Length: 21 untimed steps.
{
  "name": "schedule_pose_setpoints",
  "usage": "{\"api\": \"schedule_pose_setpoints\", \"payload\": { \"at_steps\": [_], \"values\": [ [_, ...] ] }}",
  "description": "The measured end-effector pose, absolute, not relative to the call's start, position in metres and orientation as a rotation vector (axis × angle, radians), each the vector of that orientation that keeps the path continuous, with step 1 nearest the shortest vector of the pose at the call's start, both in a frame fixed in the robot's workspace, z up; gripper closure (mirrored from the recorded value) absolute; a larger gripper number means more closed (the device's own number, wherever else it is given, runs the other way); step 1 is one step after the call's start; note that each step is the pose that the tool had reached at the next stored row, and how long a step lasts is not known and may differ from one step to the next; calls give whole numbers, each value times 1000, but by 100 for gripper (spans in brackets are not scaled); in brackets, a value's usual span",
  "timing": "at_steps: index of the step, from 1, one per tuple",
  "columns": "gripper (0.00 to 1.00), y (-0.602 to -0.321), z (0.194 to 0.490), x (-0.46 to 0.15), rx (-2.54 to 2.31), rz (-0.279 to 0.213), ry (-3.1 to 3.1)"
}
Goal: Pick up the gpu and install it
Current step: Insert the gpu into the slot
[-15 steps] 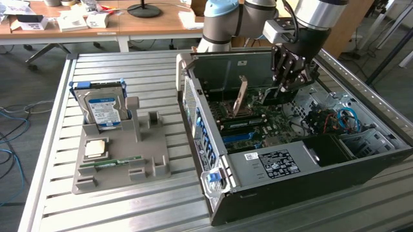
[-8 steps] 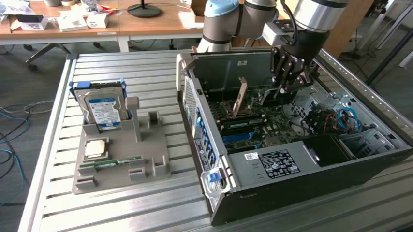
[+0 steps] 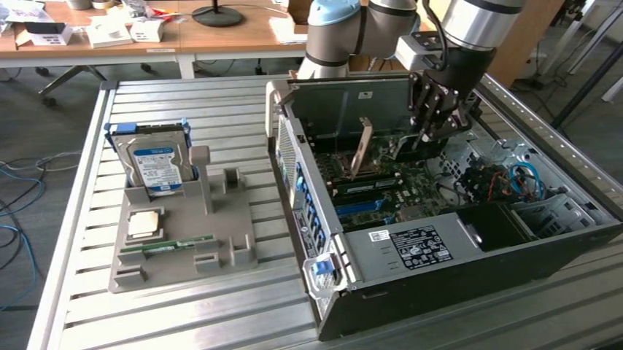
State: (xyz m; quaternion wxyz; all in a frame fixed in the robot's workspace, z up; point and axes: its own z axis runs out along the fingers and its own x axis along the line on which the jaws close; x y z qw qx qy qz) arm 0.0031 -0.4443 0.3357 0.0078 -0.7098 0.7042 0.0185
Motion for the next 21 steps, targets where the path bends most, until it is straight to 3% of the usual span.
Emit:
{"api": "schedule_pose_setpoints", "payload": {
  "at_steps": [21],
  "values": [
    [73, -444, 326, 3, -2219, 58, 2201]
  ]
}}
